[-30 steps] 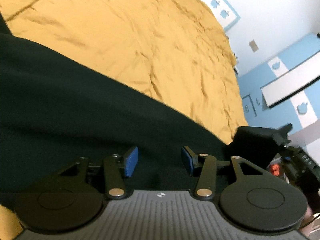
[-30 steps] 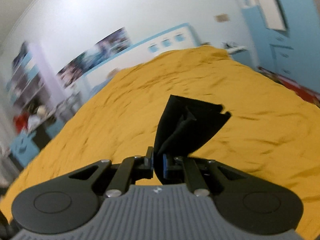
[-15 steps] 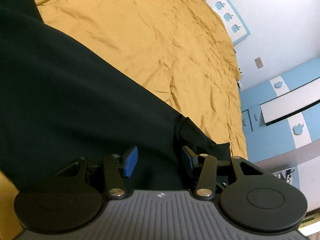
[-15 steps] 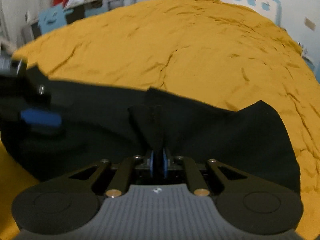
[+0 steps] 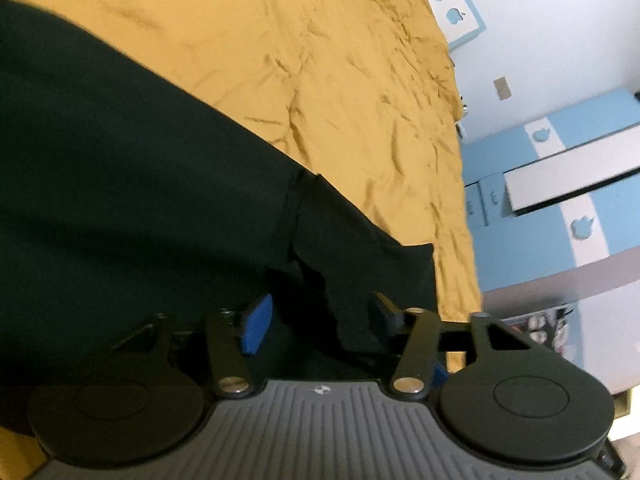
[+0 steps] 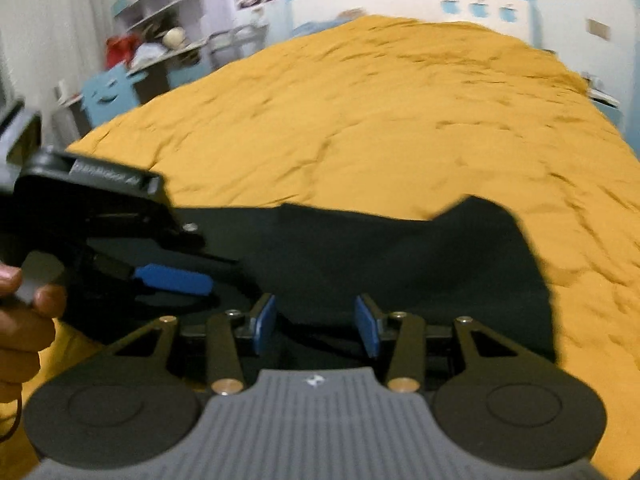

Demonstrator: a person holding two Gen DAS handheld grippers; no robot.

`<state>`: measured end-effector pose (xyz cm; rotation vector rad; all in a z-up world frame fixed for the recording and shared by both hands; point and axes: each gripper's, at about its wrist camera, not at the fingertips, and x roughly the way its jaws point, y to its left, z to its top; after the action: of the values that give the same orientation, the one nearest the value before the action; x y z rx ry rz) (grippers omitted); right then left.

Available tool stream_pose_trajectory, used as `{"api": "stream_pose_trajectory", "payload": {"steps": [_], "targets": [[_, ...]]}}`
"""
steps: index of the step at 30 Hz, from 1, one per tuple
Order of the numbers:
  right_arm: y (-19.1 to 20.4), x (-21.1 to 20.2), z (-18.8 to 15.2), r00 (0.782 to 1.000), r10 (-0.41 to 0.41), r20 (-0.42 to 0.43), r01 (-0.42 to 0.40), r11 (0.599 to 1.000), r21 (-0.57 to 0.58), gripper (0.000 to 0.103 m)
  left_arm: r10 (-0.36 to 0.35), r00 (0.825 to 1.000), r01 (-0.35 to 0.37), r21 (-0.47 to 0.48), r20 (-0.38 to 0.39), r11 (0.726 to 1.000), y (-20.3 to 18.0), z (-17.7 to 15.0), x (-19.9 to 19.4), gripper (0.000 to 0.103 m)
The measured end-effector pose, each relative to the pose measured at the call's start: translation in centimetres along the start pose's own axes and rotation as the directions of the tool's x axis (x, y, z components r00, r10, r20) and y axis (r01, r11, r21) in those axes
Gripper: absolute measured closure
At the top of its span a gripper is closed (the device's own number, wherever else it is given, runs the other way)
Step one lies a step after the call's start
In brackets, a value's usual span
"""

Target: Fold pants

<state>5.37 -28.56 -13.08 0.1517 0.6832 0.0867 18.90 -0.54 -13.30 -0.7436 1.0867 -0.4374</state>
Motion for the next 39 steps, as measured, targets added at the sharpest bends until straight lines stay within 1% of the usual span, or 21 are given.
{"api": "stream_pose_trajectory", "payload": {"steps": [3, 6, 8, 9, 10, 14, 17, 19, 21, 23, 25, 26, 27, 29, 30, 31, 33, 34, 35, 37, 39], "targets": [[-2.7, -1.3, 0.1, 0.999, -0.029, 0.043, 0.026, 0.996, 0.087, 0.062, 0.023, 1.000, -0.023, -0.013, 0.013, 1.000, -0.2, -0.2, 1.1, 0.032], [-4.8, -2.2, 0.2, 0.996, -0.047, 0.075, 0.036, 0.989, 0.145, 0.062, 0.000, 0.999, 0.002, -0.051, 0.044, 0.999, -0.2, -0.4, 1.9, 0.035], [-5.6, -2.6, 0.1, 0.995, -0.059, 0.085, 0.044, 0.985, 0.165, 0.062, 0.017, 0.999, -0.014, -0.053, 0.047, 0.998, -0.3, -0.4, 2.6, 0.052], [-6.0, -2.6, 0.1, 0.994, -0.065, 0.087, 0.050, 0.984, 0.172, 0.062, 0.031, 0.999, -0.030, -0.045, 0.038, 0.999, -0.5, -0.5, 2.9, 0.078], [-6.1, -2.8, 0.0, 0.994, -0.076, 0.084, 0.060, 0.982, 0.178, 0.062, 0.037, 0.999, -0.036, -0.035, 0.023, 0.999, -0.6, -0.6, 3.2, 0.096], [-7.7, -2.6, -0.1, 0.989, -0.137, 0.058, 0.120, 0.966, 0.227, 0.062, -0.002, 0.998, 0.004, -0.036, 0.069, 0.999, -0.1, -1.4, 1.4, 0.097], [-8.4, -2.5, -0.1, 0.988, -0.141, 0.063, 0.120, 0.957, 0.265, 0.062, -0.001, 0.993, 0.008, -0.060, 0.118, 0.998, 0.8, -1.6, -1.0, 0.097], [-8.4, -2.5, 0.4, 0.987, -0.145, 0.071, 0.122, 0.958, 0.260, 0.062, -0.005, 0.989, 0.018, -0.082, 0.147, 0.997, 1.7, -1.4, -2.6, 0.097], [-8.0, -1.9, 0.9, 0.989, -0.136, 0.061, 0.117, 0.963, 0.243, 0.062, 0.001, 0.989, 0.010, -0.070, 0.146, 0.998, 2.3, -1.1, -3.3, 0.097], [-7.6, -0.6, 1.1, 0.993, -0.117, 0.003, 0.114, 0.970, 0.216, 0.062, 0.034, 0.987, -0.026, -0.057, 0.157, 0.998, 2.8, -1.1, -3.4, 0.097], [-7.0, 1.6, 0.8, 0.985, -0.124, -0.117, 0.142, 0.976, 0.167, 0.062, 0.044, 0.980, -0.031, -0.073, 0.195, 0.997, 3.3, -1.5, -3.7, 0.096], [-6.7, 2.2, 0.6, 0.977, -0.144, -0.155, 0.166, 0.976, 0.142, 0.062, 0.030, 0.970, -0.012, -0.079, 0.243, 0.997, 3.3, -2.0, -4.3, 0.096], [-6.5, 2.3, 0.4, 0.974, -0.156, -0.163, 0.177, 0.976, 0.128, 0.062, 0.020, 0.958, 0.000, -0.068, 0.287, 0.998, 3.2, -2.5, -5.0, 0.096], [-6.5, 1.5, 0.3, 0.983, -0.132, -0.128, 0.151, 0.977, 0.150, 0.062, 0.041, 0.928, -0.023, -0.053, 0.371, 0.998, 3.1, -3.3, -6.6, 0.096], [-6.6, 1.1, 0.3, 0.989, -0.107, -0.103, 0.123, 0.978, 0.169, 0.062, 0.049, 0.923, -0.025, -0.068, 0.381, 0.997, 3.3, -3.4, -7.0, 0.096], [-6.7, 0.7, 0.2, 0.993, -0.088, -0.076, 0.100, 0.978, 0.181, 0.062, 0.044, 0.927, -0.014, -0.084, 0.371, 0.996, 3.8, -3.3, -7.1, 0.096], [-6.4, 0.5, 0.1, 0.995, -0.087, -0.057, 0.096, 0.981, 0.172, 0.062, 0.099, 0.952, -0.069, -0.110, 0.291, 0.991, 4.5, -2.6, -6.2, 0.096], [-6.1, 0.7, 0.1, 0.994, -0.094, -0.054, 0.102, 0.981, 0.164, 0.062, 0.127, 0.959, -0.097, -0.127, 0.254, 0.987, 5.0, -2.4, -5.7, 0.096], [-5.7, 0.6, 0.1, 0.995, -0.093, -0.044, 0.099, 0.982, 0.159, 0.061, 0.129, 0.962, -0.093, -0.155, 0.240, 0.983, 5.7, -2.4, -5.5, 0.096], [-4.7, 0.5, 0.3, 0.997, -0.075, -0.024, 0.078, 0.987, 0.139, 0.062, 0.120, 0.954, -0.073, -0.177, 0.274, 0.982, 5.8, -2.8, -6.4, 0.096], [-3.4, 0.1, 0.5, 0.999, -0.051, 0.006, 0.050, 0.994, 0.097, 0.062, 0.116, 0.942, -0.081, -0.124, 0.313, 0.989, 4.6, -3.3, -7.7, 0.096]]}}
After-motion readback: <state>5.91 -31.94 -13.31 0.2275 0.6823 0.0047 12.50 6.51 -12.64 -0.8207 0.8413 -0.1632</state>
